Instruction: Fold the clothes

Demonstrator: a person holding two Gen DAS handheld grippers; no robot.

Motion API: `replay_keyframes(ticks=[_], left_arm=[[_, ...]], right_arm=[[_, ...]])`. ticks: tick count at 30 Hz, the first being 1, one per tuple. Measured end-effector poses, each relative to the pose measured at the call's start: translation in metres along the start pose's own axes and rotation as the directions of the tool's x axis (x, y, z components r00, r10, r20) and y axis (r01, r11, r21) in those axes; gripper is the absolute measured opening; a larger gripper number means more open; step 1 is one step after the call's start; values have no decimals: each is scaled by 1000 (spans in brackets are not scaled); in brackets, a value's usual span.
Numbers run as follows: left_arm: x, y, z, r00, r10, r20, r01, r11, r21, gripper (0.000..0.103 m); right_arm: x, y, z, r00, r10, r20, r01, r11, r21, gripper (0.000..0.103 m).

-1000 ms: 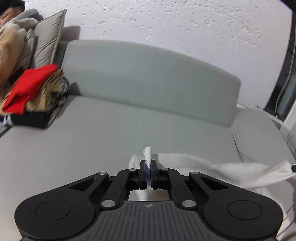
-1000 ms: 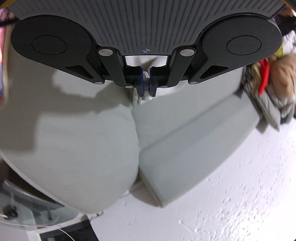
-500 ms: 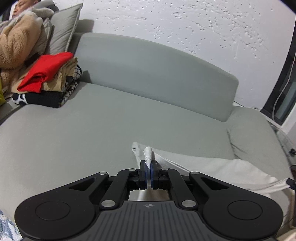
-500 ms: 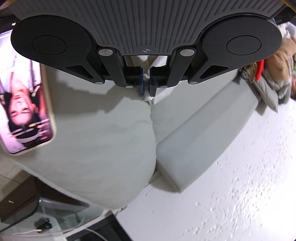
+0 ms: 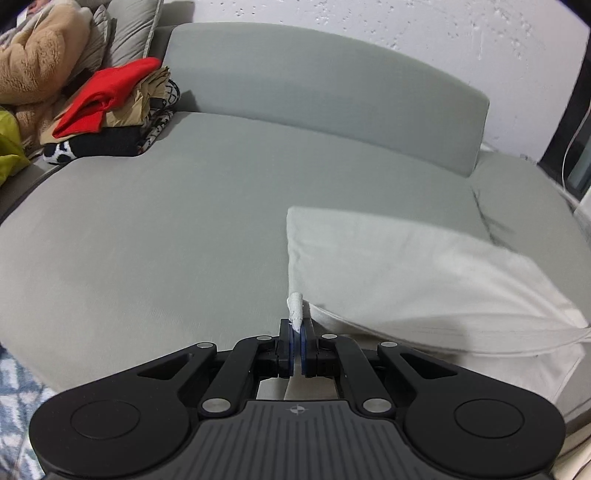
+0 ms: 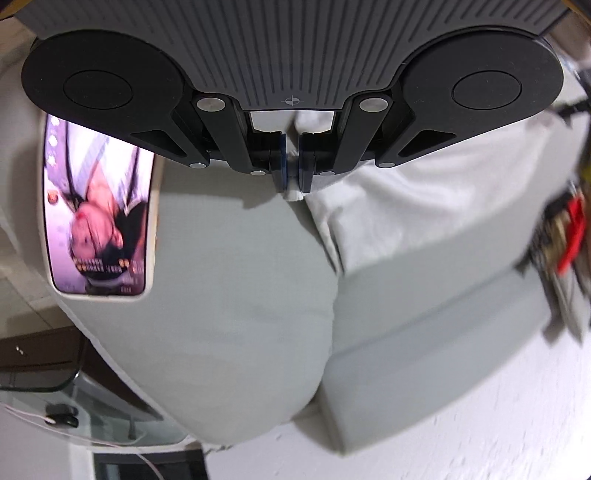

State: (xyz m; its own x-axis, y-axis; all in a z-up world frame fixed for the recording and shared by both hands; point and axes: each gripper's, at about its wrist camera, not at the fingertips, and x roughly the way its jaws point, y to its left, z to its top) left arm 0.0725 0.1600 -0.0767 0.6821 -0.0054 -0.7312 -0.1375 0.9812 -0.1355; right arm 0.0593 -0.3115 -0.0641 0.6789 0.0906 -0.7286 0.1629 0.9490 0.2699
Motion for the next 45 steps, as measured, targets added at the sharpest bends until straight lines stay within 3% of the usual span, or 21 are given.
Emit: replay_keyframes(ticks=[5,7,10,14,15,16,18,21,22,24,26,28,31,33,40,42,45], left_arm=[[-16,-7,-11,996,63,57,-65,997,33,3],[-24,-9,-13,992,82,93,-85,996,30,3],[-35,-5,-13,989,55,135,-53,998,-15,3],[-7,-7,-16,993,111,-34,-108,991,77,5],[-5,-5,-18,991,123,-52,-120,991,63,10],[-6,-1,-19,988,139,-60,-137,990,37,14],[-18,4,-20,984,175,-38,-175,984,-11,27],[-46,1,-24,974,215,72,-212,976,-45,31],[-54,-8,-28,975,186,121,-185,982,-23,34],[-61,-26,-34,985,94,144,-100,994,35,39],[-58,-42,-43,996,-20,91,16,999,42,43],[-54,-59,-53,992,-123,40,121,992,47,45],[-40,-80,-65,994,-109,26,106,988,116,42],[-35,-90,-65,994,-97,51,87,980,180,39],[-22,-123,-69,994,-48,101,5,921,391,45],[-28,-121,-74,992,-77,103,32,923,384,49],[-35,-112,-82,988,-112,108,68,935,348,57]], right_arm=[[-1,6,-15,998,-49,-49,46,997,-57,5],[-5,4,-17,999,-36,-21,35,998,-44,5],[-9,0,-19,1000,-19,-3,19,1000,-24,5],[-1,6,-21,997,-55,-60,50,995,-86,6],[-2,7,-22,997,-53,-61,46,994,-99,13],[-3,7,-23,997,-50,-62,43,993,-112,30],[-17,3,-25,998,-55,3,55,995,-89,45],[-38,-3,-29,995,25,94,-21,999,-44,48],[-42,-4,-31,992,65,108,-62,997,-36,49],[-37,0,-33,983,163,84,-160,986,-41,50],[-28,5,-34,975,217,48,-216,976,-25,50],[-17,10,-36,972,233,13,-233,972,-20,50],[-8,22,-39,975,221,-22,-221,973,-67,47],[-3,31,-40,968,248,-42,-251,963,-103,38],[25,75,-52,957,250,-149,-277,940,-199,45],[23,83,-55,947,277,-161,-307,928,-210,55],[24,93,-56,945,285,-163,-316,924,-214,55]])
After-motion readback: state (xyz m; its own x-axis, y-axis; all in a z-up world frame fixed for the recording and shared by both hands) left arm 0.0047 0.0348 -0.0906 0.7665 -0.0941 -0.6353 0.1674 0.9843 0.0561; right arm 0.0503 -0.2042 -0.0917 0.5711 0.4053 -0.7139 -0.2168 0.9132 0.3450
